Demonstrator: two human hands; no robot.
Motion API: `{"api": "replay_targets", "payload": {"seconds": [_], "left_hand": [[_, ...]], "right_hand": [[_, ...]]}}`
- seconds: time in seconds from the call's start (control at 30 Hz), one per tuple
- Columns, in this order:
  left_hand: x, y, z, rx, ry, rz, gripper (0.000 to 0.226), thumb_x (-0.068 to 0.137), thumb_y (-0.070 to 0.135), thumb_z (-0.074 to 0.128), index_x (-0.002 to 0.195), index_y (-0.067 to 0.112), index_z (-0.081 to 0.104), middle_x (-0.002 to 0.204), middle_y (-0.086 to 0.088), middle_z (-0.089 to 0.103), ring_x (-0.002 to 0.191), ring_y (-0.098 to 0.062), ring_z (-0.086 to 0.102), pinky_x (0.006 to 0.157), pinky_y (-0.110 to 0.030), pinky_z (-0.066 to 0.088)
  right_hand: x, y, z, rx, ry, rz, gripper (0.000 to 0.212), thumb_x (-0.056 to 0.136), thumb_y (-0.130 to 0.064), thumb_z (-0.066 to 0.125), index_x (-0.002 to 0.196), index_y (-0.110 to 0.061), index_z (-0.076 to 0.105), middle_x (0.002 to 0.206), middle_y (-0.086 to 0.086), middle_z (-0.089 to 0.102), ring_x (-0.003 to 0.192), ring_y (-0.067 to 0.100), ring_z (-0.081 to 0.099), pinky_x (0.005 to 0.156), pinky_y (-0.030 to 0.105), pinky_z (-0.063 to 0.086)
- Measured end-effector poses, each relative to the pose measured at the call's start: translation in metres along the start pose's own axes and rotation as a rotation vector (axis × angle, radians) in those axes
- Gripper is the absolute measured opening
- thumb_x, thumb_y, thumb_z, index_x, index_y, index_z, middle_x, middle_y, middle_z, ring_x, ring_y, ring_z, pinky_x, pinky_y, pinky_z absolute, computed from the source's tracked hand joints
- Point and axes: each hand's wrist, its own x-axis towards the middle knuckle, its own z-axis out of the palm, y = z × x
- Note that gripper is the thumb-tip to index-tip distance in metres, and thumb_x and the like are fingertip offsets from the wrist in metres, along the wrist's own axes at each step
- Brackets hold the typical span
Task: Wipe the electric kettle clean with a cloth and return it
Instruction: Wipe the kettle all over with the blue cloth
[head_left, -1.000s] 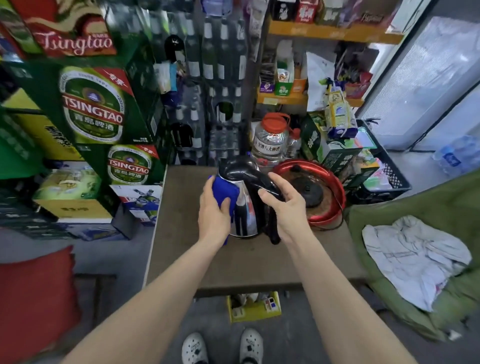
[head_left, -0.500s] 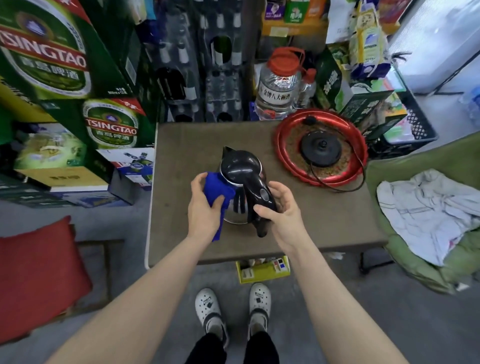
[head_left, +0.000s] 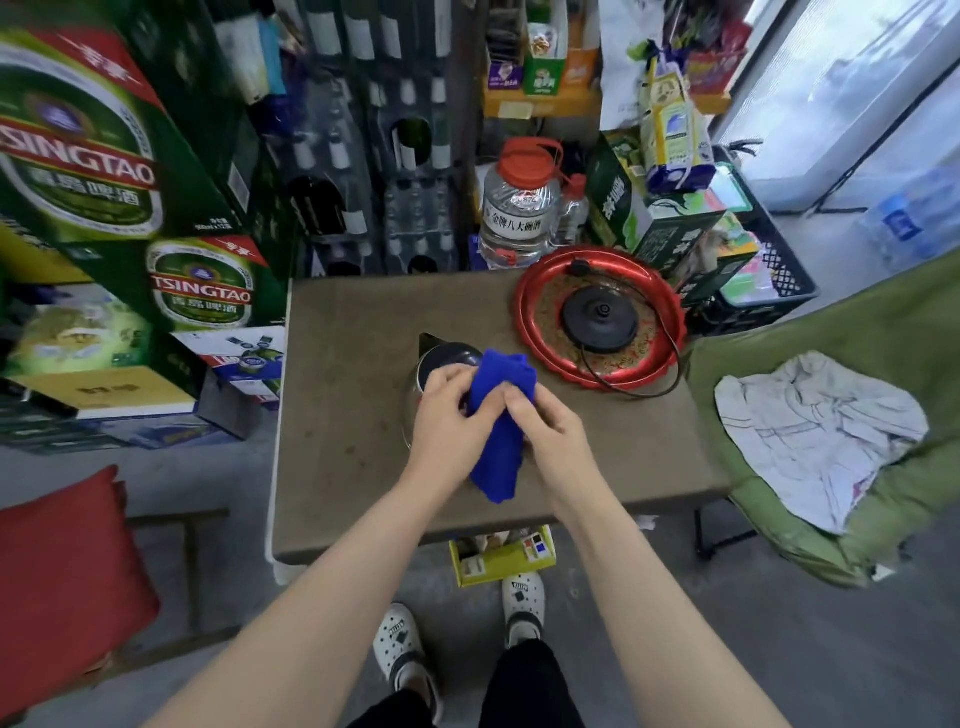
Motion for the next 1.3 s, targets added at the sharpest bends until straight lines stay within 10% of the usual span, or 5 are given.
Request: {"api": "replay_targets", "payload": {"seconds": [0.3,0.67,0.87,1.07,1.3], "left_hand": [[0.039,-0.015,0.043,0.482,0.250,-0.398,0.118,0.078,0.056,0.072,0.156,0.018,-0.008,0.164,-0.018,-0.006,0.151,-0.039,-0.004,0.117,-0.059,0.020],[0.020,-0.048,-0.008,0.330,0.327,-0.428,0.107,0.063,0.038,0.083,0.150,0.029,0.022,0.150,-0.008,0.038,0.131,-0.029,0.049,0.108,-0.042,0.040],[-0.015,-0.078,-0.061,0.107,0.262,-0.402,0.108,0.055,0.031,0.092,0.143,0.029,0.029,0.129,0.008,0.053,0.121,-0.013,0.055,0.109,-0.034,0.043],[-0.022,-0.090,-0.073,0.030,0.270,-0.341,0.101,0.053,0.026,0.087,0.137,0.024,0.032,0.119,0.018,0.051,0.110,0.001,0.056,0.100,-0.019,0.042],[-0.026,-0.090,-0.070,0.043,0.239,-0.306,0.106,0.053,0.034,0.088,0.141,0.026,0.029,0.133,0.004,0.051,0.120,-0.011,0.053,0.105,-0.023,0.041]], "right_hand": [[0.066,-0.004,-0.085,0.160,0.248,0.152,0.018,0.102,-0.031,0.056,0.116,-0.029,0.067,0.101,0.002,0.075,0.085,0.019,0.070,0.073,0.034,0.056],[0.087,0.060,0.017,-0.709,-0.111,-0.388,0.039,0.104,-0.036,0.040,0.143,-0.035,0.048,0.141,-0.001,0.044,0.118,0.010,0.039,0.103,0.023,0.029],[0.128,0.097,0.012,-0.636,0.074,-0.041,0.037,0.104,-0.021,0.046,0.136,-0.009,0.057,0.143,0.013,0.051,0.135,0.032,0.045,0.114,0.035,0.031],[0.073,0.070,0.069,-0.872,-0.246,-0.629,0.040,0.103,-0.030,0.041,0.135,-0.019,0.062,0.146,0.002,0.055,0.137,0.018,0.047,0.113,0.031,0.032],[0.102,0.067,0.055,-0.744,0.053,-0.218,0.034,0.103,-0.028,0.047,0.122,-0.013,0.070,0.132,0.006,0.065,0.130,0.024,0.054,0.101,0.016,0.030]]}}
